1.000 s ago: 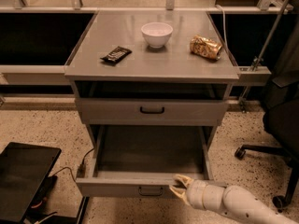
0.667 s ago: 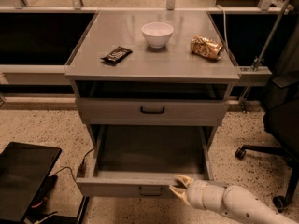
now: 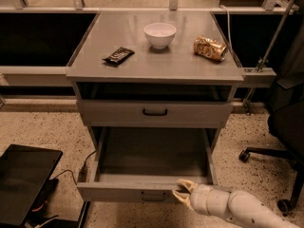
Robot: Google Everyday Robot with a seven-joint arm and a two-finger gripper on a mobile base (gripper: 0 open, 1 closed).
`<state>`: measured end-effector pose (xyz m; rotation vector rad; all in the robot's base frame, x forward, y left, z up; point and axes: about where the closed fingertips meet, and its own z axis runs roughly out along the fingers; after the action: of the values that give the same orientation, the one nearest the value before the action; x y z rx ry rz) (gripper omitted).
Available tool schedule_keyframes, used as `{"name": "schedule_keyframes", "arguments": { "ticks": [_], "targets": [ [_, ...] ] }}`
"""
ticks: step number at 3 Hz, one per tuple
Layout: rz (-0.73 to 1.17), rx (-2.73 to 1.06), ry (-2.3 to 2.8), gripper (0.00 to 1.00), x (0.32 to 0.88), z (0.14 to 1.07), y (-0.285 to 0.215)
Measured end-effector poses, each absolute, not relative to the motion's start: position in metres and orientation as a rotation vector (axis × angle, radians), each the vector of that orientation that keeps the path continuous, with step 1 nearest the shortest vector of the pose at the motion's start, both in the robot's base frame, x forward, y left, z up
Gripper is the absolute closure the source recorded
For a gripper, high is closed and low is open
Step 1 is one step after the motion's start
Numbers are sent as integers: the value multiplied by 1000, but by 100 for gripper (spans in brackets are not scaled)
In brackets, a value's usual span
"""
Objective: Open middle drawer
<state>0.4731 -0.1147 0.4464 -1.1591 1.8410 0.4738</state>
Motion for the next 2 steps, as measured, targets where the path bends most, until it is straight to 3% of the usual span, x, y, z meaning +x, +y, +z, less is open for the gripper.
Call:
{"name": "schedule_keyframes", "arguments": {
  "ticks": [2],
  "targets": [
    [486, -1150, 1840, 100, 466, 447, -115]
  ]
}}
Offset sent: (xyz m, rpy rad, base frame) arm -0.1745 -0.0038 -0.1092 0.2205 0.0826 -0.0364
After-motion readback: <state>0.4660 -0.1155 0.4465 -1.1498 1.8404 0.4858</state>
